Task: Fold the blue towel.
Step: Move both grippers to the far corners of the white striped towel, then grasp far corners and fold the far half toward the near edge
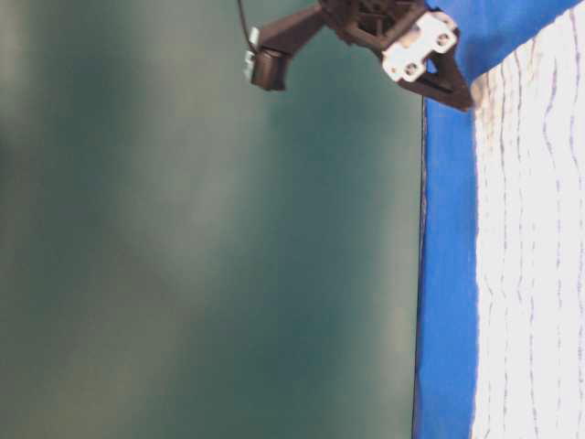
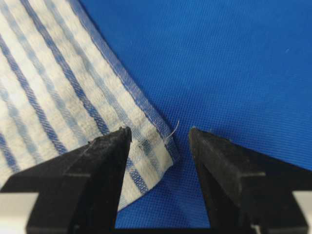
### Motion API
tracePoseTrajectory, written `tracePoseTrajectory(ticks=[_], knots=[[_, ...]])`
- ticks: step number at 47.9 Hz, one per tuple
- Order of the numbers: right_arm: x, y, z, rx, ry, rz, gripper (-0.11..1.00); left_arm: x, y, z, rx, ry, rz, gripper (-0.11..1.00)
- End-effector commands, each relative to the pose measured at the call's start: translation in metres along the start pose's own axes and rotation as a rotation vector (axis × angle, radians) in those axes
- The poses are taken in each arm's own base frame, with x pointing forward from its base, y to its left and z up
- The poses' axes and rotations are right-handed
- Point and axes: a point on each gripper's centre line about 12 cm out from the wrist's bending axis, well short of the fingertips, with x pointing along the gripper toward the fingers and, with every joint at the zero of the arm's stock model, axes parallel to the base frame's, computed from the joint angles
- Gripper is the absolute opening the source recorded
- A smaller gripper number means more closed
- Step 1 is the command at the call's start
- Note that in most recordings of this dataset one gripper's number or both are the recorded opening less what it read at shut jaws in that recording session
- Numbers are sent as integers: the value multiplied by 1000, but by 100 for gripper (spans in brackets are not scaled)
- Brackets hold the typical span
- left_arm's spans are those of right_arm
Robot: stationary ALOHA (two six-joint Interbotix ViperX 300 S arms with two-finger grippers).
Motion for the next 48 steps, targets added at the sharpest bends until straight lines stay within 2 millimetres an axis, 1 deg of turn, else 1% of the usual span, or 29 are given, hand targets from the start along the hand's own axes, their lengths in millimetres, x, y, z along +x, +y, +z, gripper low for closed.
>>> tracePoseTrajectory(ticks=[1,6,12,15,17,19,21,24,27,28,31,33,44,48], knots=[[5,-3,8,1,-37,-6,56,5,6,4,-17,-9,18,80],[13,-8,3,9,-22,-15,56,10,12,0,-31,14,32,80],[14,-9,1,15,-17,-20,55,16,14,-5,-36,37,37,78],[14,-9,1,14,-14,-19,53,19,14,-5,-36,46,37,76],[14,-9,1,15,-16,-20,50,20,14,-5,-38,52,37,72],[14,-9,1,14,-13,-19,45,22,14,-6,-37,60,36,67],[14,-9,0,14,-10,-20,38,22,13,-7,-36,68,34,57],[14,-8,0,10,-3,-17,21,22,11,-7,-32,77,30,42],[14,-8,-1,9,3,-16,7,22,9,-8,-26,85,24,26],[14,-7,-1,8,4,-15,5,22,8,-9,-23,88,20,21],[14,-7,-1,7,4,-15,5,22,4,-9,-15,94,12,8],[14,-7,0,5,3,-15,5,22,2,-10,-8,100,5,3],[14,-7,7,4,-19,-14,5,20,-4,-12,4,126,-10,3],[10,-8,13,7,-39,-16,5,19,-4,-7,-1,107,-10,3]])
